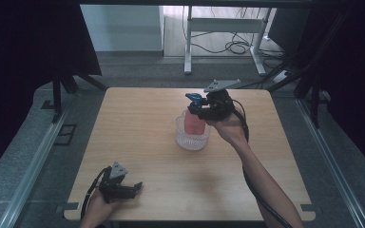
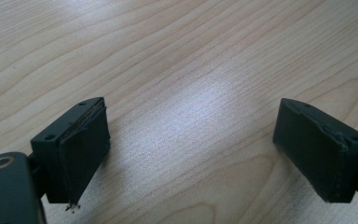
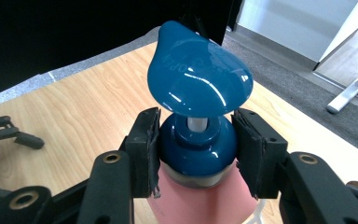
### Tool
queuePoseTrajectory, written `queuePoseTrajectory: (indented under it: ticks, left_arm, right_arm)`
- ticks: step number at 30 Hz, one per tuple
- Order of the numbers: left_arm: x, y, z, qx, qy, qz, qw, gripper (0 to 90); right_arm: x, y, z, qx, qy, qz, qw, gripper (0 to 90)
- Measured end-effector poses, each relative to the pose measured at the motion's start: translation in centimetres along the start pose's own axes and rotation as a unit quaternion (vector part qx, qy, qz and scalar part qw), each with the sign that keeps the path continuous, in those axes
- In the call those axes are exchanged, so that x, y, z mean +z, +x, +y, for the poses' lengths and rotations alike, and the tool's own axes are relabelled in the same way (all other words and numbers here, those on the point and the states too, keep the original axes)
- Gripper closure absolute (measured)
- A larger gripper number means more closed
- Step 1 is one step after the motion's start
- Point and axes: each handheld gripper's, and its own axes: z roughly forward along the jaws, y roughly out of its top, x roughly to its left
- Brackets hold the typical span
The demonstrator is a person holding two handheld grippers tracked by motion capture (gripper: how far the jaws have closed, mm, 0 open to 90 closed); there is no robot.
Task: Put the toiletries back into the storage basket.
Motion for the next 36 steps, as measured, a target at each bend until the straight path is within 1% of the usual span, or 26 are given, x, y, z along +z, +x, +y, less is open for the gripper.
queuePoseTrajectory:
  ticks: [9, 13, 14, 36]
  left_arm:
    - [0.0, 0.0, 0.0, 0.000, 0.000, 0.000, 1.0000, 10.5]
    - [0.0, 0.0, 0.0, -0.001, 0.000, 0.000, 1.0000, 10.5]
    - [0.0, 0.0, 0.0, -0.001, 0.000, 0.000, 1.0000, 10.4]
    - [0.0, 0.0, 0.0, -0.001, 0.001, -0.001, 1.0000, 10.5]
  right_arm:
    - [1.3, -0.7, -0.4, 0.002, 0.005, -0.003, 1.0000, 52.3]
    - [1.9, -0.9, -0.8, 0.004, 0.005, -0.002, 1.0000, 52.3]
    - [2.2, -1.1, -1.0, 0.004, 0.007, -0.001, 1.0000, 52.3]
    - [5.2, -1.3, -3.4, -0.005, 0.024, -0.002, 0.9997, 52.3]
